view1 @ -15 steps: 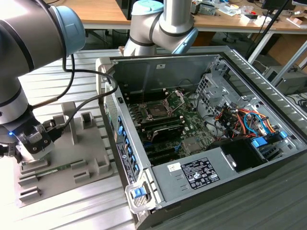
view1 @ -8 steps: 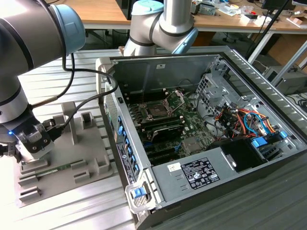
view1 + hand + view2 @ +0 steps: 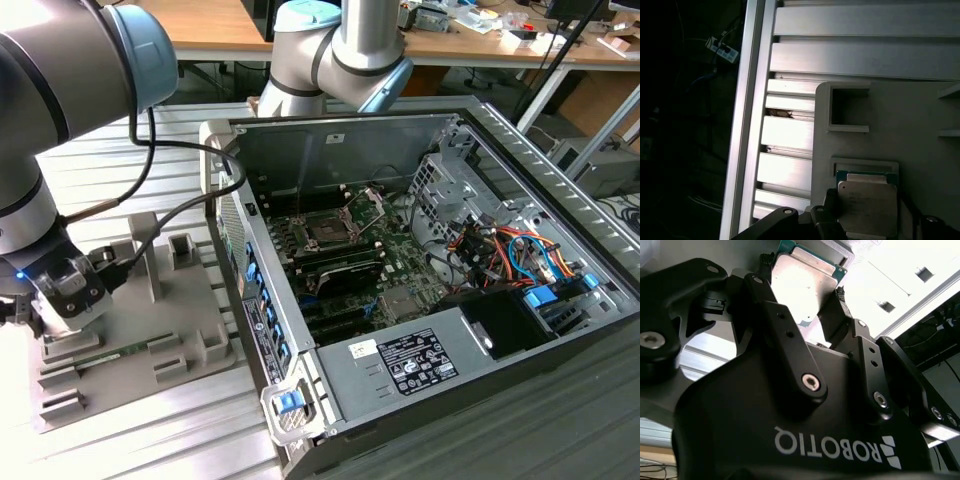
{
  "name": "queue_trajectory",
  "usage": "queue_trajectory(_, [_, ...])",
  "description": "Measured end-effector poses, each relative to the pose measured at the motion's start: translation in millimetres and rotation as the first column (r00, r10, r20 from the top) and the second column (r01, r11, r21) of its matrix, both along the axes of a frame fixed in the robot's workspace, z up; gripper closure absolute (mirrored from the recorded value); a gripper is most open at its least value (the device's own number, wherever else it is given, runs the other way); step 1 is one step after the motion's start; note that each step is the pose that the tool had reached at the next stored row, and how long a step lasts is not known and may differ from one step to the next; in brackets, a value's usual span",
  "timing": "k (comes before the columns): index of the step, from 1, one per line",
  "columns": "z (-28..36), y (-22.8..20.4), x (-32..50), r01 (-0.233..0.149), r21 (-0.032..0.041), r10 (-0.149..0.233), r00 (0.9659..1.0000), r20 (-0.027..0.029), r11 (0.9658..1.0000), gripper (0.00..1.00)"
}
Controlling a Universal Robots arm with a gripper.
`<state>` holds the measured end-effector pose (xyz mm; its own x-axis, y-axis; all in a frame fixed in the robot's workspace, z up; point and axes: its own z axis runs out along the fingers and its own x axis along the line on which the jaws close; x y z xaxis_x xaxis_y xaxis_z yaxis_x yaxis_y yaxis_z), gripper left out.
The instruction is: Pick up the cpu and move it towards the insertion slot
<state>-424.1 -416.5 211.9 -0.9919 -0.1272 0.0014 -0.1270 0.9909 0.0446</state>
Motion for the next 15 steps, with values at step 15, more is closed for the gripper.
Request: queue_trajectory(15, [11.5,0.0,0.0,0.0,0.0,0.0,1.0,0.0,1.0,0.45])
